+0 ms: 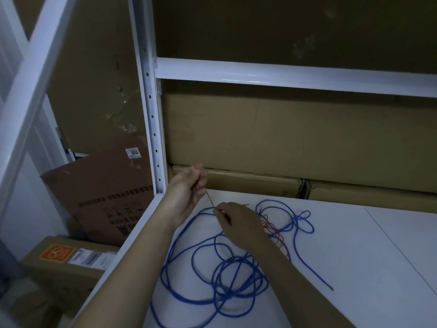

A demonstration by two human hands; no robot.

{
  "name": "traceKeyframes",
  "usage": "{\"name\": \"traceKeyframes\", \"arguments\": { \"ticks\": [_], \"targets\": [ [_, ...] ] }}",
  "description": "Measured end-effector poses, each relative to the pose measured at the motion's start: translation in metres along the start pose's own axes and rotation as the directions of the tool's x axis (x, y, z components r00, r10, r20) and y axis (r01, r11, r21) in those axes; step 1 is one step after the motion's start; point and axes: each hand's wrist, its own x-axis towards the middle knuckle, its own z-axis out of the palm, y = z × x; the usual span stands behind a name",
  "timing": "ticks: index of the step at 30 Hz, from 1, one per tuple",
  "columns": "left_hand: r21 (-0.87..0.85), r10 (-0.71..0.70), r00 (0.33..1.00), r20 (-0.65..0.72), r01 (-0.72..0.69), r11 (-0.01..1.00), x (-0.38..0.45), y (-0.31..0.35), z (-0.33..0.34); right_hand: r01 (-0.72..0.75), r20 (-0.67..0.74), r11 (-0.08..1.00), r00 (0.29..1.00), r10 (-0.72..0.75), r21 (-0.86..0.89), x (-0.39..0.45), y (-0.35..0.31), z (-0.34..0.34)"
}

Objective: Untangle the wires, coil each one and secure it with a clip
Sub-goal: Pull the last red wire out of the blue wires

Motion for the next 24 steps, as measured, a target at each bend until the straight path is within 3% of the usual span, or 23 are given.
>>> {"name": "traceKeyframes", "arguments": {
  "ticks": [3,8,11,15,19,24],
  "targets": [
    [0.148,0.037,0.999,-0.026,-0.033,0.988,0.003,-0.009,-0.002,0.192,-0.161,0.967,0.962,-0.219,-0.166,-0.01,-0.004,0.005],
    [0.376,0.154,0.988,0.011,-0.146,0.915,0.005,-0.021,-0.013,0.401,-0.217,0.893,0.871,-0.441,-0.206,-0.021,-0.004,-0.003],
    [0.514,0.123,0.989,0.086,-0.15,0.845,0.0,-0.027,-0.02,0.352,-0.312,0.915,0.862,-0.399,-0.198,-0.024,-0.003,-0.016],
    [0.674,-0.02,0.974,0.226,-0.142,0.725,-0.014,-0.034,-0.025,0.31,-0.473,0.927,0.798,-0.374,-0.211,-0.02,0.001,-0.025],
    [0.593,-0.154,0.951,0.269,-0.038,0.804,-0.033,-0.041,-0.026,0.19,-0.569,0.981,0.81,-0.142,0.025,-0.011,0.005,-0.031],
    [0.4,-0.241,0.922,0.302,0.107,0.91,-0.051,-0.039,-0.024,0.072,-0.479,0.96,0.875,0.068,0.269,-0.008,0.003,-0.017]
  ]
}}
